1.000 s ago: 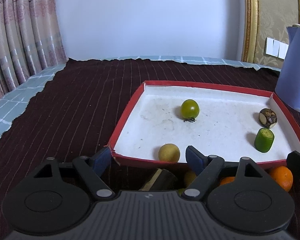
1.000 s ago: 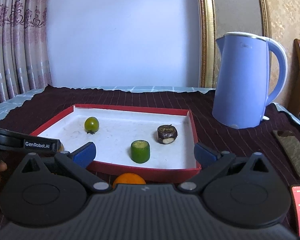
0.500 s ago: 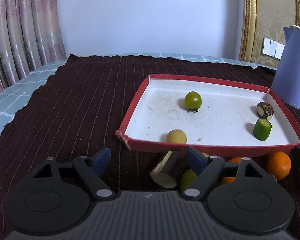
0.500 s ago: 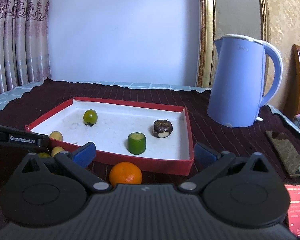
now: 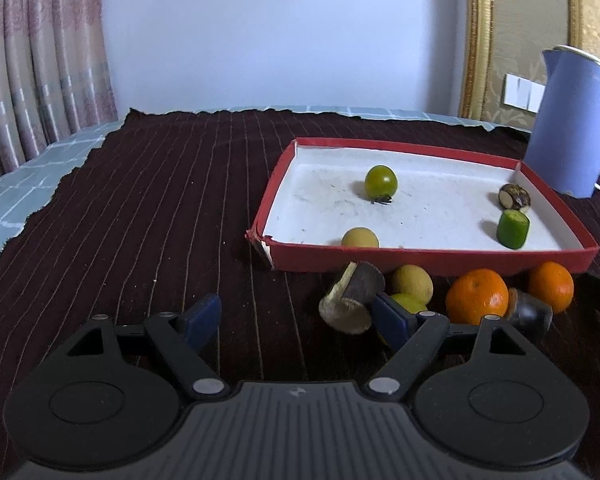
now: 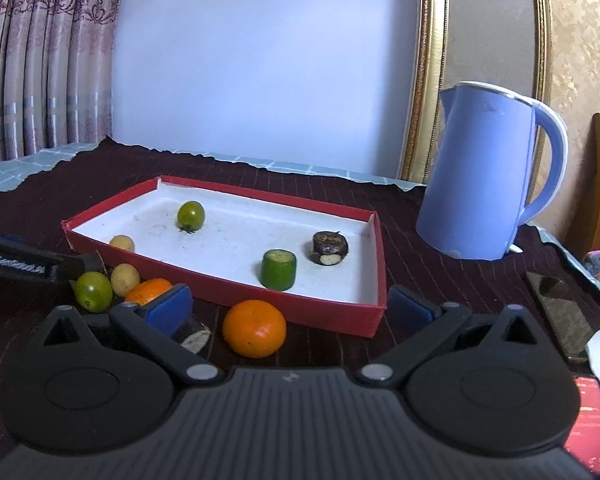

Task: Organize fruits
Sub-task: 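Lower the right gripper onto the orange and close it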

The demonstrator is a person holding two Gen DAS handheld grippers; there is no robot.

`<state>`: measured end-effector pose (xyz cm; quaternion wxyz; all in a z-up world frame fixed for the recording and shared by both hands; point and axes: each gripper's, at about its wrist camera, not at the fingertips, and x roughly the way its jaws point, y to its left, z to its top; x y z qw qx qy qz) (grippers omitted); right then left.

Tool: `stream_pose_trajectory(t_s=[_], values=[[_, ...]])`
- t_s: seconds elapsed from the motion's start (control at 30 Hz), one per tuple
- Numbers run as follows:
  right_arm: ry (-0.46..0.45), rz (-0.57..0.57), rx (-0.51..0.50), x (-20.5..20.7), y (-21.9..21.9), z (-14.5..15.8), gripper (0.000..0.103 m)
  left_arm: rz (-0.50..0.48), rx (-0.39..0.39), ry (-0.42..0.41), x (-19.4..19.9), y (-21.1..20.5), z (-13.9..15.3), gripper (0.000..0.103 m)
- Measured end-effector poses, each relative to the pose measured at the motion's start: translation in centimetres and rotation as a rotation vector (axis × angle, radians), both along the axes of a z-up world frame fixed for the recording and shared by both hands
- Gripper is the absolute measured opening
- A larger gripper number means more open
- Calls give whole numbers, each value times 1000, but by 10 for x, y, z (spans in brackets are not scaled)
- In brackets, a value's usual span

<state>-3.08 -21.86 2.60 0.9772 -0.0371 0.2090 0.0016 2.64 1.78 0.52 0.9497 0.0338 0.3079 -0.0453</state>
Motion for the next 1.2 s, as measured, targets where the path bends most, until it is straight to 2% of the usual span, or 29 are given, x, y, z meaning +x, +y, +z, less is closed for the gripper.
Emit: stream_pose_trajectory(t_s=[0.13,0.43,0.67,1.03,1.2], values=[[25,-10,3,2,-4,-5,95,-38,-5,-16,-8,7,-3,83],[57,11,9,6,-6,-12,89,-91,-54,-16,-12,19,-6,83],[81,26,23,10,-6,-16,83,-120,-55,-28,-15,17,-6,83],[60,29,22,11,-3,-10,83,-104,-29,-29,2,3,1,83],[53,25,24,10,-4,-8,83,-49,55,-45,11,-7,-3,85]])
